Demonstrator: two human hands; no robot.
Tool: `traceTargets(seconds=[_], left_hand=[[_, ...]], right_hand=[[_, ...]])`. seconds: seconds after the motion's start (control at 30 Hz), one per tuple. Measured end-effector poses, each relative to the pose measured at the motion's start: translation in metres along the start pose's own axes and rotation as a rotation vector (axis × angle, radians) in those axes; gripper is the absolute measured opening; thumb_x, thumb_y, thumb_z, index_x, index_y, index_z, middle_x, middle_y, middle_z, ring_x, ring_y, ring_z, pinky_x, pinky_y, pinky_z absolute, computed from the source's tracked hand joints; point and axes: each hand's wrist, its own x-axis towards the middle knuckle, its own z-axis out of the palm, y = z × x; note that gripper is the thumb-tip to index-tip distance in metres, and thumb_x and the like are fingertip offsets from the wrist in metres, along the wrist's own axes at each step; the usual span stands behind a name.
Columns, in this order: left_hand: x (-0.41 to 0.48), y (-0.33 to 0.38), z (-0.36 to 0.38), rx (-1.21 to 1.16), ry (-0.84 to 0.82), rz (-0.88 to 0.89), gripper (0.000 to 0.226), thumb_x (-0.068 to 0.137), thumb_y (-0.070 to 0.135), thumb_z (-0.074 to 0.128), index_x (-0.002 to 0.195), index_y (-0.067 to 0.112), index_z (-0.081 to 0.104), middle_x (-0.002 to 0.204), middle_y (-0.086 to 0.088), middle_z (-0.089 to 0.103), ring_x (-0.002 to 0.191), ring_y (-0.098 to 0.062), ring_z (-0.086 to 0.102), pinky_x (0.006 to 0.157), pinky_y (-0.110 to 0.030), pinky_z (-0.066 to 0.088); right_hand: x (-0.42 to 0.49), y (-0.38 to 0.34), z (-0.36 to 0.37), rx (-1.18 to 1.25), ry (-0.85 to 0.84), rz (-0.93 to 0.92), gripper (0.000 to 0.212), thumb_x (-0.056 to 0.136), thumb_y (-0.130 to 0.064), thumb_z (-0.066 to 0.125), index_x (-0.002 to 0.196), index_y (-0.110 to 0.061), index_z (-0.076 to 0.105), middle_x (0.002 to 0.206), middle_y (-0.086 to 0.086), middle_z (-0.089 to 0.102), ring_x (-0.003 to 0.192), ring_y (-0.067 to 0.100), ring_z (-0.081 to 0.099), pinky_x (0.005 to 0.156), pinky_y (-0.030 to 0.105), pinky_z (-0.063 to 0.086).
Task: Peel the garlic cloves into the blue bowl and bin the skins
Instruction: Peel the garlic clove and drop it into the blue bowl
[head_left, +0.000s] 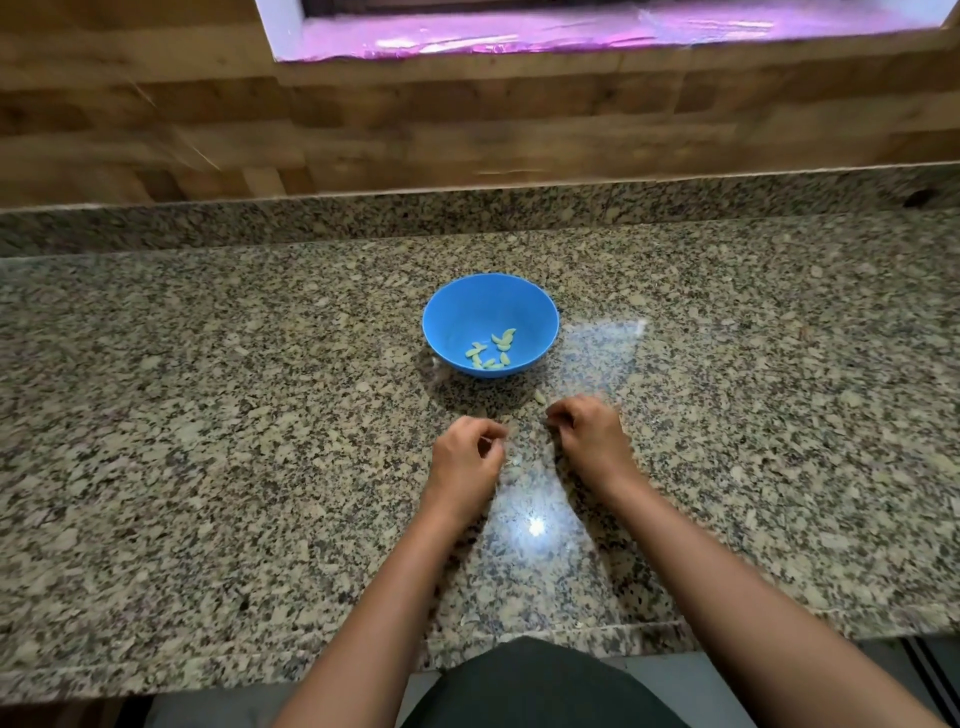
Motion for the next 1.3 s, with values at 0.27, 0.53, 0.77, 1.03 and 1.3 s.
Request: traceTargets(seconds=[0.27,0.53,0.77,1.03,1.3], left_hand=[[-0.020,-0.015,-0.003,0.060,-0.062,0.023,0.025,0.091,0.016,0.058,0.115,0.011,0.061,0.108,0.003,0.055,0.094,-0.004,0.048,0.082,-0.011,0.036],[-0.037,-0.025,-0.007,0.049,-0.075,0.037,0.039,0.088,0.007,0.055,0.127,0.008,0.053,0.122,-0.005,0.053,0.115,-0.015,0.048,0.101,-0.019,0.033],[-0.054,-0.028,0.000,0.170,-0.203,0.078,0.070,0.090,0.044,0.054,0.147,0.020,0.022,0.151,0.008,0.022,0.140,-0.009,0.019,0.113,-0.030,0.015],[-0.053,-0.027,0.026,0.675,-0.338,0.142,0.101,0.077,0.081,0.009,0.141,0.013,-0.028,0.148,-0.003,-0.032,0.140,-0.016,-0.026,0.115,-0.034,-0.014],[-0.022,-0.017,0.048,0.518,-0.260,0.262,0.072,0.095,0.057,0.025,0.151,0.015,0.008,0.158,0.000,0.008,0.146,-0.016,0.005,0.119,-0.033,0.003]], right_hand=[[-0.037,-0.015,0.004,0.042,-0.084,-0.001,0.025,0.094,-0.012,0.053,0.116,-0.006,0.062,0.114,0.007,0.061,0.106,0.015,0.053,0.098,0.018,0.036],[-0.039,-0.032,0.018,-0.203,-0.341,-0.245,0.036,0.093,-0.019,0.055,0.128,-0.009,0.055,0.121,0.010,0.054,0.117,0.025,0.042,0.098,0.028,0.030],[-0.056,-0.025,0.012,-0.168,-0.234,-0.220,0.021,0.091,-0.014,0.056,0.102,-0.002,0.068,0.102,0.009,0.063,0.097,0.019,0.054,0.088,0.024,0.045],[-0.052,-0.016,-0.011,0.213,-0.062,0.184,0.019,0.089,-0.004,0.058,0.105,-0.006,0.068,0.104,0.006,0.069,0.088,0.010,0.061,0.071,0.006,0.043],[-0.048,-0.005,-0.026,0.297,-0.028,0.312,0.017,0.087,-0.004,0.061,0.102,-0.007,0.068,0.100,0.006,0.069,0.086,0.013,0.064,0.073,0.015,0.050]])
